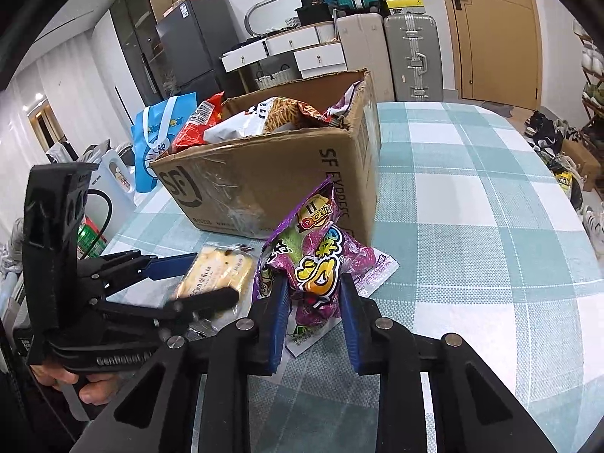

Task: Organize snacks
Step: 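Grasp the cream cracker pack with left gripper while right grasps purple candy bag, then lift both held packs and carry them over the box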

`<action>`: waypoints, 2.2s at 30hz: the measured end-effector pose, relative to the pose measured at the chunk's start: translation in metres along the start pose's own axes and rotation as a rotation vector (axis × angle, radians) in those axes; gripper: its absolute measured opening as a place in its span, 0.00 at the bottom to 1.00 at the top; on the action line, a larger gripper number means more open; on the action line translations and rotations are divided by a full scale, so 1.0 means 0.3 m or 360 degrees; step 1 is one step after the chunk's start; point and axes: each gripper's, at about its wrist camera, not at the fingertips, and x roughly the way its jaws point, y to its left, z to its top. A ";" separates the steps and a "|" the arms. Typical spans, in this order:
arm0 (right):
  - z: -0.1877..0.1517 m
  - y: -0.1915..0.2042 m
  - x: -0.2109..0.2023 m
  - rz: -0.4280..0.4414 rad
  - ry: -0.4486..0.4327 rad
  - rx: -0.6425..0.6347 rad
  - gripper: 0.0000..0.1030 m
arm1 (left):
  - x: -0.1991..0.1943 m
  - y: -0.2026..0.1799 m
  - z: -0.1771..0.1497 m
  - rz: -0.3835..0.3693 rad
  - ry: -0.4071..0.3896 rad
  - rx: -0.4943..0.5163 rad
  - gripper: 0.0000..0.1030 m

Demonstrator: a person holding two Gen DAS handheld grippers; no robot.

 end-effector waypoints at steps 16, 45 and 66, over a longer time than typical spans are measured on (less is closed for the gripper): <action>-0.018 -0.013 -0.021 -0.0008 -0.0022 0.0027 0.24 | 0.053 -0.053 0.033 0.0042 0.0068 0.0059 0.70; 0.007 0.050 -0.219 0.0050 -0.0307 0.0020 0.24 | -0.315 -0.007 -0.002 0.0021 -0.0310 0.0062 0.54; 0.171 0.169 -0.299 0.0074 -0.0557 0.0001 0.20 | -0.646 0.057 0.136 0.0085 -0.0583 -0.0027 0.54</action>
